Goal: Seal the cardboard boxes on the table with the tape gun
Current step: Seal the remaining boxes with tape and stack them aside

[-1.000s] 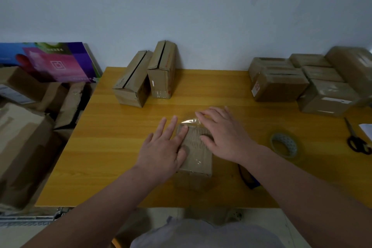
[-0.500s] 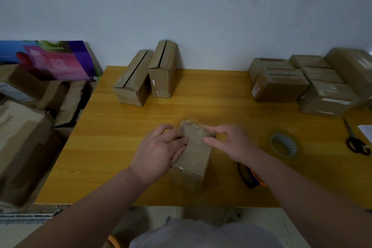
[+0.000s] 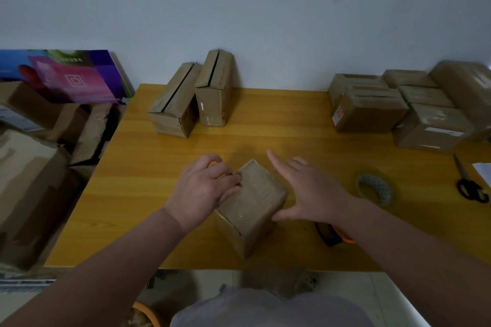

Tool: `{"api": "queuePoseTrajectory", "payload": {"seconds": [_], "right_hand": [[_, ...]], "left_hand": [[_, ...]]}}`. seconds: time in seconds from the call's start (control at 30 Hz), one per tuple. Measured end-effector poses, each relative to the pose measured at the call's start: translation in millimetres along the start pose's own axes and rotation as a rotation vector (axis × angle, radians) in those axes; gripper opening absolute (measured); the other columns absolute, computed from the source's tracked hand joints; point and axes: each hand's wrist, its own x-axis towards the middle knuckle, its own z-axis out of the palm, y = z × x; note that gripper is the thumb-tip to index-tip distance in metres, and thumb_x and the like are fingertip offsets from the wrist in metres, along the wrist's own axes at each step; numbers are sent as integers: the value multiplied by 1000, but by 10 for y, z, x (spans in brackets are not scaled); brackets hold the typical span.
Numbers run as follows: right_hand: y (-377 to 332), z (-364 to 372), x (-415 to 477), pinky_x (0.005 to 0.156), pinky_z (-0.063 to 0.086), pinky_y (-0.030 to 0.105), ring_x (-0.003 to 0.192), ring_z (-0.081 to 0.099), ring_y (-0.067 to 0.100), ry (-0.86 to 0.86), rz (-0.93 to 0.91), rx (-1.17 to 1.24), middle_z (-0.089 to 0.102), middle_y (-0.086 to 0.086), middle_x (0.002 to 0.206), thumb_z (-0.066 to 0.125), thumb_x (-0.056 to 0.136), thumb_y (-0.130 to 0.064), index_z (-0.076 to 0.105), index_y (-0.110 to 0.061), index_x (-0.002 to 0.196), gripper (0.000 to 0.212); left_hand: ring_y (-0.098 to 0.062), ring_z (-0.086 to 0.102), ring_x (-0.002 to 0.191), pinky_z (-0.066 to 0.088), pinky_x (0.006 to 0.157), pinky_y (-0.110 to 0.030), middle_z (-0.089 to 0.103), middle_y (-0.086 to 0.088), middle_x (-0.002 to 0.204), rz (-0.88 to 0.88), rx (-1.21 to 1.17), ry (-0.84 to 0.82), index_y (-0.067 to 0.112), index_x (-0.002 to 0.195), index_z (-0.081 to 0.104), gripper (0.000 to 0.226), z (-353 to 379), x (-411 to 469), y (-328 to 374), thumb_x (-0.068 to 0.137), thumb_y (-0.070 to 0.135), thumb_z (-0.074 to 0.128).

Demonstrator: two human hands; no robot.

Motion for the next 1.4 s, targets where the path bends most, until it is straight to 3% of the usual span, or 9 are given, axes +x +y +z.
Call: {"api": "queuePoseTrajectory", "payload": {"seconds": [0.23,0.63,0.77,0.93,1.03,1.13,1.23,1.3,1.4], "right_hand": [[-64,97,231,119,3,52,147,0,26,-1,-27,-256,-5,1,161,74,67,-63,-22,-31,148,129],[-188,93,133,115,-10,51,146,-19,25,-63,-72,-240,-33,-1,155,71,73,-60,-24,-37,147,122],[-159,88,125,118,-5,54,146,-18,26,-64,29,-211,-30,0,156,73,76,-51,-24,-36,147,121],[-171,74,74,117,-6,49,147,-11,24,-47,-83,-162,-22,-5,159,72,81,-45,-3,-44,150,102],[-98,-6,-12,117,11,45,147,2,23,41,-4,-59,-7,-8,161,73,82,-35,8,-45,150,95],[36,-6,-95,103,37,36,138,28,22,111,257,65,29,-3,152,69,86,-30,17,-37,151,84],[153,67,-179,77,46,31,106,50,20,39,477,62,52,0,120,61,92,-36,39,-25,137,51],[229,171,-226,67,42,30,89,49,18,-45,581,35,48,-2,101,57,94,-37,43,-20,123,37],[344,388,-259,68,45,33,93,55,21,-136,714,63,52,1,102,57,93,-33,43,-18,122,36]], "left_hand": [[-25,50,96,52,67,-39,66,-3,88,-2,-26,26,14,94,76,37,71,-28,-16,99,35,45],[-25,48,96,51,65,-35,65,-2,85,-15,-7,34,18,91,76,35,81,-19,-21,94,37,48],[-24,49,93,51,66,-34,65,-1,84,-2,-17,24,18,92,77,33,75,-5,-34,92,37,50],[-23,55,78,50,62,-37,65,1,80,-28,-32,-68,17,94,75,42,24,33,-6,96,46,44],[-21,54,90,48,68,-33,65,4,86,-286,51,-331,19,99,71,82,-171,200,119,83,80,19],[-18,48,102,46,77,-33,59,4,94,-529,142,-582,22,101,56,99,-277,407,227,59,97,7],[-22,51,97,50,78,-40,54,0,93,-701,26,-702,19,103,45,94,-243,542,221,56,97,20],[-27,53,94,52,78,-43,54,-3,95,-801,-91,-739,17,105,41,84,-210,608,200,65,90,36],[-30,49,103,47,78,-39,51,-5,102,-793,-21,-723,13,114,41,72,-185,682,220,75,73,50]]}}
